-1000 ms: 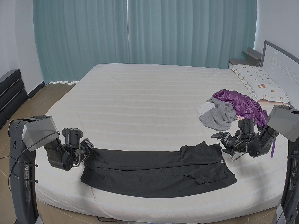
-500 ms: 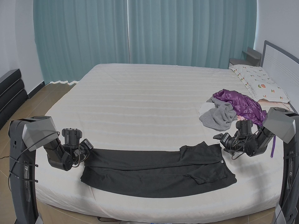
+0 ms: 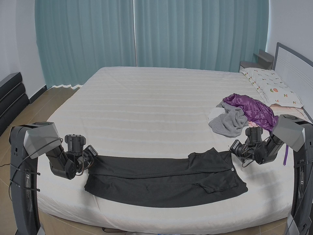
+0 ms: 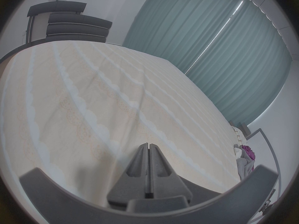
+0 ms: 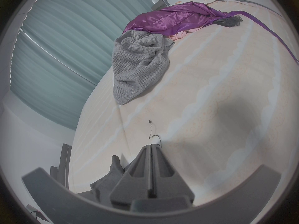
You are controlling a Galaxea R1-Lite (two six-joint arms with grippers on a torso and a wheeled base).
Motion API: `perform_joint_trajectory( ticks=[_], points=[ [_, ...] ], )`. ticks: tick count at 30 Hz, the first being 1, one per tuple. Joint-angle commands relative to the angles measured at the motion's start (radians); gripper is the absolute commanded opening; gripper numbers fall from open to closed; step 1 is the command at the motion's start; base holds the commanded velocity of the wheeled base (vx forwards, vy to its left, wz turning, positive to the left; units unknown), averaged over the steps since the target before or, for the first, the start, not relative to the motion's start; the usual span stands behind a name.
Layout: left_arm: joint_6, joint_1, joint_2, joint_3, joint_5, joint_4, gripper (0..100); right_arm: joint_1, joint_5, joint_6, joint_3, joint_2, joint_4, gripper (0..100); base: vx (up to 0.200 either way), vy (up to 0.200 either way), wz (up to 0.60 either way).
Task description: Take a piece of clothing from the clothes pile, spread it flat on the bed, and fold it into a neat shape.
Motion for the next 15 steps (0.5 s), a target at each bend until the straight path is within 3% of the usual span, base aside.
perform_joint_trajectory(
  ticks=[1, 6, 7, 8, 15],
  points=[
    [0.000, 0.000, 0.008, 0.004, 0.002, -0.012, 0, -0.009, 0.000, 0.001, 0.000, 0.004, 0.001, 0, 0.000, 0.000, 0.00],
    [0.000, 0.000, 0.008, 0.009, 0.002, -0.021, 0, -0.009, 0.000, 0.001, 0.000, 0.004, -0.001, 0, 0.000, 0.000, 0.00],
    [-0.001, 0.000, 0.008, 0.009, 0.002, -0.021, 100, -0.009, 0.002, 0.001, 0.000, 0.004, -0.001, 0, 0.000, 0.000, 0.00],
    [-0.001, 0.000, 0.008, 0.009, 0.002, -0.021, 100, -0.009, 0.002, 0.001, 0.000, 0.004, -0.001, 100, 0.000, 0.000, 0.00],
    [-0.030, 0.001, 0.000, 0.015, 0.000, -0.023, 100, -0.009, 0.016, 0.062, 0.078, -0.077, -0.018, 100, 0.000, 0.000, 0.00]
  ],
)
